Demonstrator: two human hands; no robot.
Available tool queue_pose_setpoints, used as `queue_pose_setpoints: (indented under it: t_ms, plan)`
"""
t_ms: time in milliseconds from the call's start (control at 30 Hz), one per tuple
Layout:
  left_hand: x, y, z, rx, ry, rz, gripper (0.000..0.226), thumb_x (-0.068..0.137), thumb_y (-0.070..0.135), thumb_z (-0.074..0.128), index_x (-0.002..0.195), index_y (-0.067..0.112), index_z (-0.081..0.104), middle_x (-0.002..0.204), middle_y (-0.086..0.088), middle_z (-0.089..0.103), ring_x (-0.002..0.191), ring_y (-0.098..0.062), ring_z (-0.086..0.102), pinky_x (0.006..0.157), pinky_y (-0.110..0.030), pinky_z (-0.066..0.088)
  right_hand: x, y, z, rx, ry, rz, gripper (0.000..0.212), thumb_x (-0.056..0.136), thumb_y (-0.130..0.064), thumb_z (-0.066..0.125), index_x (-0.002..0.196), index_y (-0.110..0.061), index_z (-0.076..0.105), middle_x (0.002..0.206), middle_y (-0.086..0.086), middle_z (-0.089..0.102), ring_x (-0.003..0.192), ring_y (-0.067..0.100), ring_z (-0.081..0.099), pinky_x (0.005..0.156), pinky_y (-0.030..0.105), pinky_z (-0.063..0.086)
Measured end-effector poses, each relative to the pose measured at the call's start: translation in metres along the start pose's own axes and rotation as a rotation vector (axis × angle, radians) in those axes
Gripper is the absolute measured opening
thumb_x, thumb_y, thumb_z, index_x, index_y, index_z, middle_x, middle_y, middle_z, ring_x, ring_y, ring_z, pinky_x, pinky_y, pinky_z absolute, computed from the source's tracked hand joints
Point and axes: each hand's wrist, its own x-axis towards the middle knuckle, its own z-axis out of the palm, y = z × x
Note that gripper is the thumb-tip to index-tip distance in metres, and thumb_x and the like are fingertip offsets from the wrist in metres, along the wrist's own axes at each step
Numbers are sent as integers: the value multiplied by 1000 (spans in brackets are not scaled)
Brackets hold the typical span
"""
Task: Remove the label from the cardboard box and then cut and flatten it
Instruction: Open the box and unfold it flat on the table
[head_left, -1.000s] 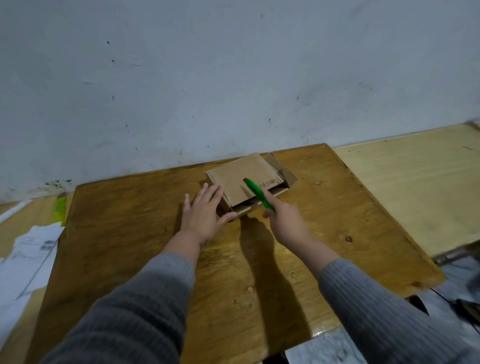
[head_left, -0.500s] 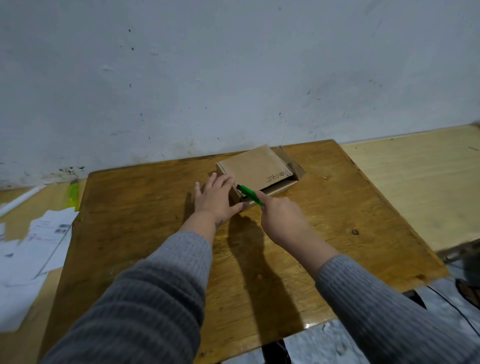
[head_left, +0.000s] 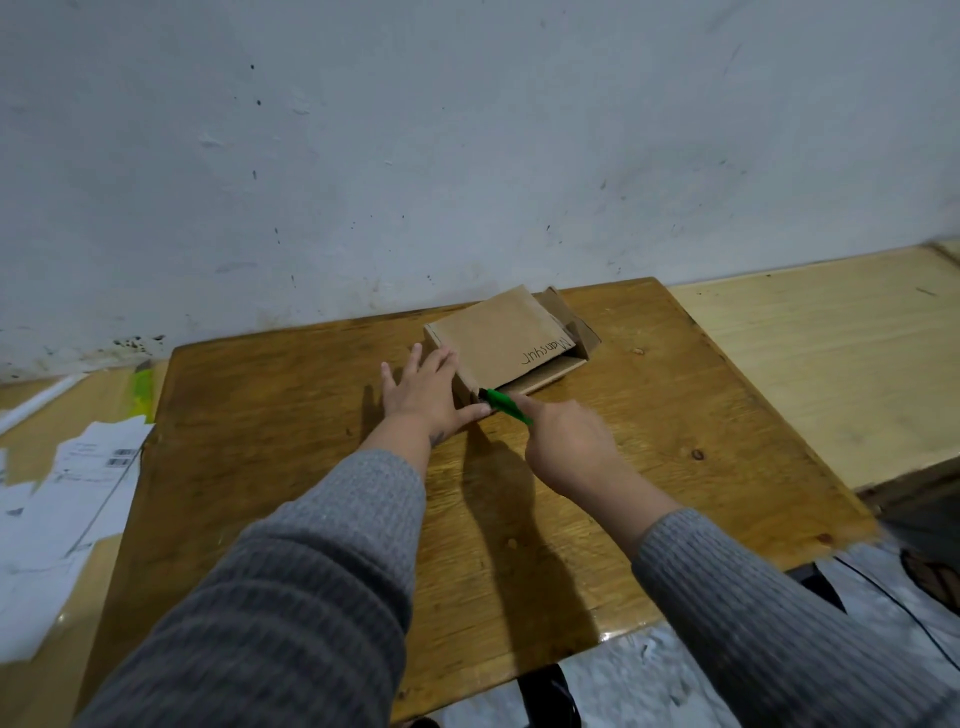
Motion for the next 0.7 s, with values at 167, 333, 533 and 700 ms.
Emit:
queue_pose_setpoints:
  t_ms: [167, 333, 533, 700]
  plan:
    - [-2, 2, 0, -47, -49, 7, 92, 85, 70, 46, 154, 26, 3, 162, 8, -5, 148, -23, -11, 116, -59, -3, 5, 24, -2, 408, 147, 96, 43, 93, -24, 50, 135, -32, 47, 96, 4, 69, 67, 15, 61, 56, 30, 54]
    - [-5, 16, 0, 0, -49, 1, 94, 85, 72, 39, 154, 21, 0, 161, 2, -11, 147, -24, -16, 114, -61, -8, 24, 54, -9, 745, 159, 280, 39, 96, -24, 50, 135, -26, 49, 88, 2, 70, 55, 8, 54, 45, 22, 41]
    - [-2, 44, 3, 58, -28, 46, 85, 92, 66, 31, 154, 19, -2, 160, 1, -18, 146, -19, -20, 115, -59, -9, 42, 101, -6, 1017, 55, 434, 45, 99, -14, 41, 144, -20, 34, 93, 6, 67, 68, 13, 55, 55, 25, 46]
    - [9, 62, 8, 55, -9, -13, 77, 95, 62, 24, 154, 20, -1, 161, 2, -15, 146, -18, -19, 114, -57, -10, 77, 150, 3, 891, 131, 577, 34, 98, -17, 43, 132, -12, 45, 119, 13, 60, 101, 27, 58, 89, 42, 49]
